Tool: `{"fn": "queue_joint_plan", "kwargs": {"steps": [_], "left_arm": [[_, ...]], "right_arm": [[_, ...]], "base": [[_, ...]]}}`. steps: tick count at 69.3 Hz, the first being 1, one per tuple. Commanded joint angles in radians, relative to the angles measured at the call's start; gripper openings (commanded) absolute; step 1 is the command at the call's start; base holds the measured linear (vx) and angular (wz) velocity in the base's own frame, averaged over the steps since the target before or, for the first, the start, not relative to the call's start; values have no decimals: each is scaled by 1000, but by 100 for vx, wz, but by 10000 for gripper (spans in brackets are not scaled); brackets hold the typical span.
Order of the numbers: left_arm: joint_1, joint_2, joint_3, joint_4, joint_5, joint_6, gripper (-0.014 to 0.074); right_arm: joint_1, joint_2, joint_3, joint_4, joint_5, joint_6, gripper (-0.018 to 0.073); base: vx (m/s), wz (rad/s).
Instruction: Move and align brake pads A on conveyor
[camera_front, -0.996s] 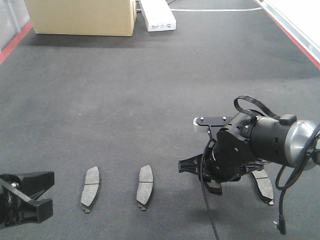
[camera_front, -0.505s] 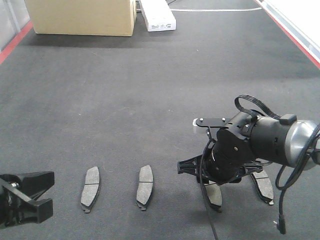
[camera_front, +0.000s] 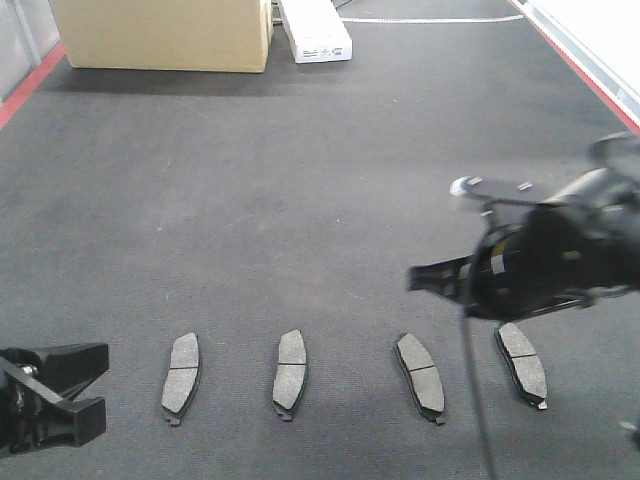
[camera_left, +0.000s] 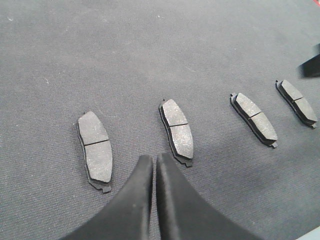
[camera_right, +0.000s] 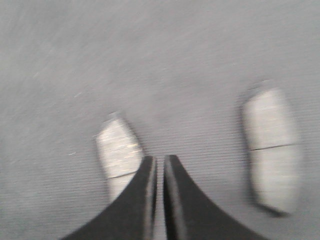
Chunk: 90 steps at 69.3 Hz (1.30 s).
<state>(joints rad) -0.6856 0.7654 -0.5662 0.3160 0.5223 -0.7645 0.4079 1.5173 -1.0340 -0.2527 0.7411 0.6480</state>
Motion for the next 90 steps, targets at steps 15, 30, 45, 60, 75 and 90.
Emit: {"fn": "queue_joint_plan", "kwargs": {"steps": [15,30,45,60,75,90], "left_arm": [[-3,-3,-27,8,-58,-5,-6],[-3,-3,-27,8,-58,-5,-6],[-3,-3,-27,8,-58,-5,-6],[-3,-3,-27,8,-58,-5,-6],[-3,-3,-27,8,-58,-5,-6],[-3,-3,-27,8,-58,-5,-6]], "right_arm": [[-19,-342,217,-43,-197,-85,-3],[-19,-618,411,-156,-260,-123,-3],[-19,-895,540,-163,-262,-140,-3],[-19,-1102,606,-162,-283,-140,-3],[-19,-1167,606,-160,-283,-139,-3],[-19,-1167,606,-160,-283,-139,-3]], "base": [[0,0],[0,0],[0,0],[0,0],[0,0],[0,0]]}}
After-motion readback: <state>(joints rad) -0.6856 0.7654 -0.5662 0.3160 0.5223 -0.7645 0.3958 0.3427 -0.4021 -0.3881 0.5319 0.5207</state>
